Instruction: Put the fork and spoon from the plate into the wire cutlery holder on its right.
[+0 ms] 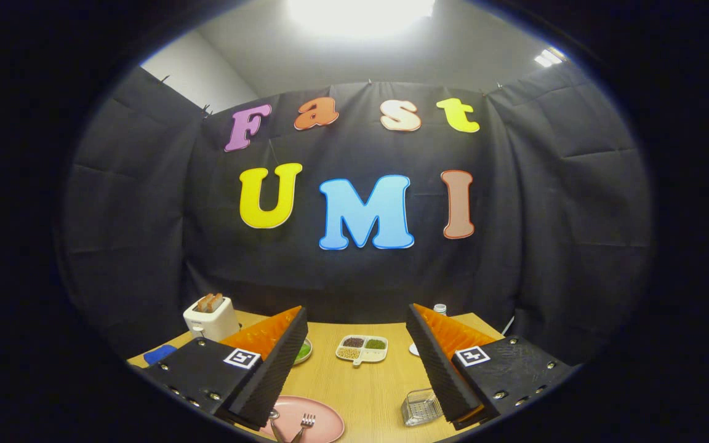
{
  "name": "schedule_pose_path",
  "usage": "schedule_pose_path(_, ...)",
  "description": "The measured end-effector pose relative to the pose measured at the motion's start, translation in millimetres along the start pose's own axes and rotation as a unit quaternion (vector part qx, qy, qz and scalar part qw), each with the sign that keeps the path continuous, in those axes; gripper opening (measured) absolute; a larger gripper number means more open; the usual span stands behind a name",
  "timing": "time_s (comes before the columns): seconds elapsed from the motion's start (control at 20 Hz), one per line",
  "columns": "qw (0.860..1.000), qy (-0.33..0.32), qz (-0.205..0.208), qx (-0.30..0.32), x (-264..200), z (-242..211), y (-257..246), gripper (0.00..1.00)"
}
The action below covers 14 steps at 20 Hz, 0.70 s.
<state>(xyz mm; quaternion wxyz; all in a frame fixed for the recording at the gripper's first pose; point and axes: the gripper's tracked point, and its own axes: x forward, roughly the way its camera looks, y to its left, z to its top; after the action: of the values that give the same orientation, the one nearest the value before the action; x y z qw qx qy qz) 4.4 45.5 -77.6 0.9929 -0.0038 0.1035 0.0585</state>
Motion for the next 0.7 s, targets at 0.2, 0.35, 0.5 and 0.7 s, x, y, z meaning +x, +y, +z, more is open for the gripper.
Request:
schedule_pose_path(0.2,0.996,0.080,0.026,0.008,0.0,-61.3,19.3,0.97)
schedule_pose_path(0.35,0.987,0.151,0.043,0.017,-7.3,-114.3,33.4,0.92)
schedule_pose_path(0.5,0.974,0.220,0.053,0.020,-20.5,-165.4,43.6,0.90)
schedule_pose_path(0.7,0.949,0.306,0.068,0.017,-30.2,-227.7,57.3,0.81)
